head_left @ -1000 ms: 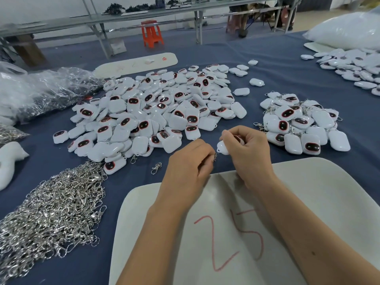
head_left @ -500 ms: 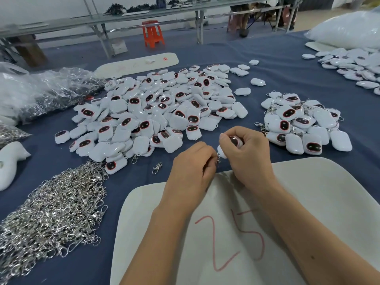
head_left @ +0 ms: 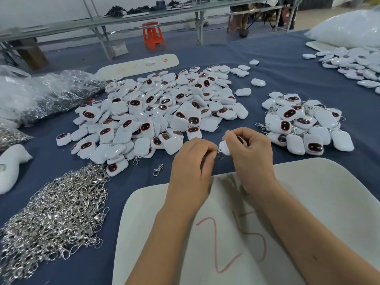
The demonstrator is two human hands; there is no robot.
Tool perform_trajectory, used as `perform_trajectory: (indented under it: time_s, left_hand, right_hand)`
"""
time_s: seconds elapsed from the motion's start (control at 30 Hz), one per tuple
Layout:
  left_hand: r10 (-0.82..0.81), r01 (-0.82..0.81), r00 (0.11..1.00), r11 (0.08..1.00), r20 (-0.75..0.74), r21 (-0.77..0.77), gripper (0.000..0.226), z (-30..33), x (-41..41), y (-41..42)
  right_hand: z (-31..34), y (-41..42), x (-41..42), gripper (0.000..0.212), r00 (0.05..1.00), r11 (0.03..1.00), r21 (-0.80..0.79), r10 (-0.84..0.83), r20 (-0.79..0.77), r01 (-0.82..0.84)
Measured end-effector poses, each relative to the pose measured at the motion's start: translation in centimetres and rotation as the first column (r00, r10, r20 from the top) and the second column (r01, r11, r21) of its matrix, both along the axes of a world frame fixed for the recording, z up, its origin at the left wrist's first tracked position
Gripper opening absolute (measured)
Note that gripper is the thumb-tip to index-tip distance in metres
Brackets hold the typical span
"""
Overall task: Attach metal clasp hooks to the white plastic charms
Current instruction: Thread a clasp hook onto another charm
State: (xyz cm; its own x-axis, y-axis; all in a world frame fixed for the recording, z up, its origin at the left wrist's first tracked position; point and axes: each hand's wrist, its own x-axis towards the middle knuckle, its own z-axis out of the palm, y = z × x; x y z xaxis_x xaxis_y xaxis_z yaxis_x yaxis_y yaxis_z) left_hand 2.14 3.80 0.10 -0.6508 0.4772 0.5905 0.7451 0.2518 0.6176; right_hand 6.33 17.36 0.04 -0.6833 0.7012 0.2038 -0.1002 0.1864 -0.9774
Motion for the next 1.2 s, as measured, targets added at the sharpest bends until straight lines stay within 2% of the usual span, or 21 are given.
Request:
perform_trajectory:
  time_s: [0.1, 0.23, 0.33, 0.43, 0.57, 0.67, 0.73, 0.8, 0.87, 0.97, 1.1, 1.17, 1.2]
  left_hand:
    - [-0.024, 0.019, 0.996, 0.998, 0.087, 0.062, 0.012, -0.2, -0.1, 0.0]
    - [0.009, -0.036, 0.976, 0.992, 0.218, 0.119, 0.016, -0.2, -0.1, -0.1]
    - [0.06, -0.065, 0.985, 0.997, 0.165, 0.03, 0.013, 0.1, -0.1, -0.4]
    - [0.1, -0.095, 0.994, 0.991, 0.046, -0.09, 0.011, 0.3, -0.2, -0.5]
    - [0.154, -0.163, 0.987, 0.954, -0.054, -0.253, 0.017, 0.5, 0.0, 0.1]
    - [0.211, -0.258, 0.96, 0.921, -0.184, -0.291, 0.023, 0.6, 0.6, 0.8]
    - [0.251, -0.273, 0.958, 0.944, -0.139, -0.183, 0.02, 0.2, 0.8, 1.0]
    - [0.2, -0.202, 0.976, 0.979, 0.083, 0.019, 0.014, 0.0, 0.7, 1.0]
    - [0.074, -0.14, 0.949, 0.97, 0.305, 0.199, 0.016, 0.1, 0.5, 1.0]
    - [-0.103, -0.054, 0.859, 0.956, 0.501, 0.288, 0.013, 0.1, 0.0, 0.7]
    - [-0.176, -0.027, 0.832, 0.934, 0.527, 0.355, 0.01, -0.1, -0.1, 0.5]
    - [-0.097, -0.053, 0.882, 0.952, 0.461, 0.301, 0.011, 0.0, -0.1, 0.4]
    - [-0.022, -0.074, 0.923, 0.969, 0.383, 0.234, 0.012, 0.1, -0.1, 0.2]
  right_hand:
    - [0.0, 0.1, 0.0, 0.021, 0.999, 0.995, -0.095, 0.027, -0.02, -0.028]
    - [0.1, -0.2, 0.1, 0.022, 0.997, 0.988, -0.136, 0.069, -0.02, -0.071]
    - [0.2, -0.5, 0.2, 0.022, 0.997, 0.989, -0.12, 0.08, -0.015, -0.081]
    - [0.3, -0.7, 0.4, 0.025, 1.0, 0.998, 0.066, 0.024, -0.013, -0.023]
    - [0.4, -1.4, 0.8, 0.024, 0.995, 0.908, 0.409, -0.065, -0.075, 0.09]
    - [0.2, -1.8, 0.7, 0.024, 0.991, 0.877, 0.463, -0.103, -0.08, 0.129]
    - [0.1, -1.5, 0.4, 0.024, 0.992, 0.932, 0.341, -0.111, -0.062, 0.126]
    - [0.2, -1.1, 0.2, 0.025, 0.997, 0.995, 0.077, -0.051, -0.06, 0.056]
    - [0.3, -0.8, 0.0, 0.025, 0.992, 0.985, -0.159, 0.048, -0.115, -0.066]
    - [0.3, -0.5, -0.1, 0.026, 0.963, 0.939, -0.267, 0.161, -0.214, -0.216]
    - [-0.1, -0.5, -0.3, 0.027, 0.959, 0.935, -0.263, 0.184, -0.216, -0.238]
    - [-0.2, -0.5, -0.2, 0.03, 0.966, 0.942, -0.255, 0.168, -0.198, -0.216]
    - [-0.3, -0.5, -0.1, 0.031, 0.972, 0.954, -0.228, 0.157, -0.177, -0.195]
